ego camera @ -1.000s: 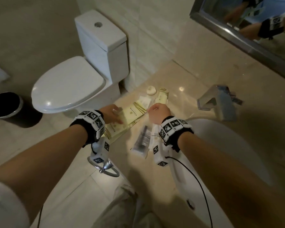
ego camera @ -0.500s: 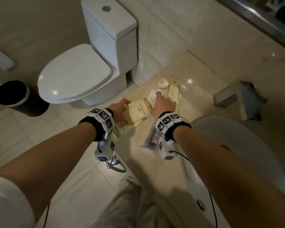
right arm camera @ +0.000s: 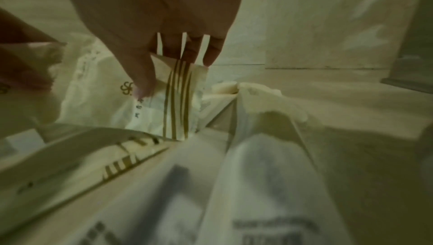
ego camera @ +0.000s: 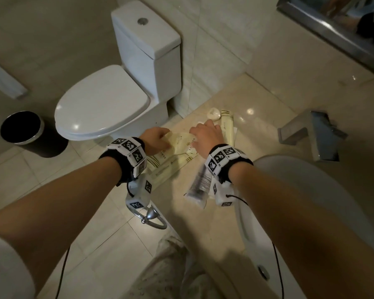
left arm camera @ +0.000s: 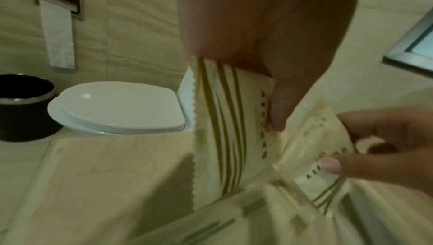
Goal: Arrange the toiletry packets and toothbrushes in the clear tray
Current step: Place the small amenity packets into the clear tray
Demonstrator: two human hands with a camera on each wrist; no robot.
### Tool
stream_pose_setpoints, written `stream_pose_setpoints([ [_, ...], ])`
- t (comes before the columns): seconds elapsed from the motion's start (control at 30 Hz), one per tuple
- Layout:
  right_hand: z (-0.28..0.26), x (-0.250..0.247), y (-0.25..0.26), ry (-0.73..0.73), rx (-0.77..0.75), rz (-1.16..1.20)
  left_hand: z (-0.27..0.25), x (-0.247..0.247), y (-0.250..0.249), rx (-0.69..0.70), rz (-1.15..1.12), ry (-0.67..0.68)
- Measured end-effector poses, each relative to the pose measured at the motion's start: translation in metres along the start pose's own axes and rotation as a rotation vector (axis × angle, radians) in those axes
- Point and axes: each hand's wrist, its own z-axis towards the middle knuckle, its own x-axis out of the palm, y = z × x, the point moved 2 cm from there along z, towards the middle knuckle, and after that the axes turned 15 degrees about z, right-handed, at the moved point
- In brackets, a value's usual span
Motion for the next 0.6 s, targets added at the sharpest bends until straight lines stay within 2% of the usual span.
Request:
stream_pose_setpoints([
  [0.2, -0.023, -0.047, -0.020, -0.155, 0.137, 0.155, -0.001, -0.028, -0.029, -0.013, -0.152, -0.182],
  [0.3, -0.037, -0.071, -0.031, -0.220, 0.216, 0.371, 0.001, -0.038, -0.048, 0.001, -0.215, -0.230],
  [0.37, -0.049, -0.087, -0.043, -0.296, 0.293, 0.546, 0.002, -0.042, -0.071, 0.046, -0.265, -0.250],
  [0.47, -0.082, -0.112, -0.069, -0.489, 0.415, 0.801, 0.000, -0.045, -0.119, 0.131, -0.360, -0.267],
  [0.6, -0.131, -0.135, -0.096, -0.679, 0.446, 0.995, -0.005, -0.043, -0.174, 0.247, -0.370, -0.312],
])
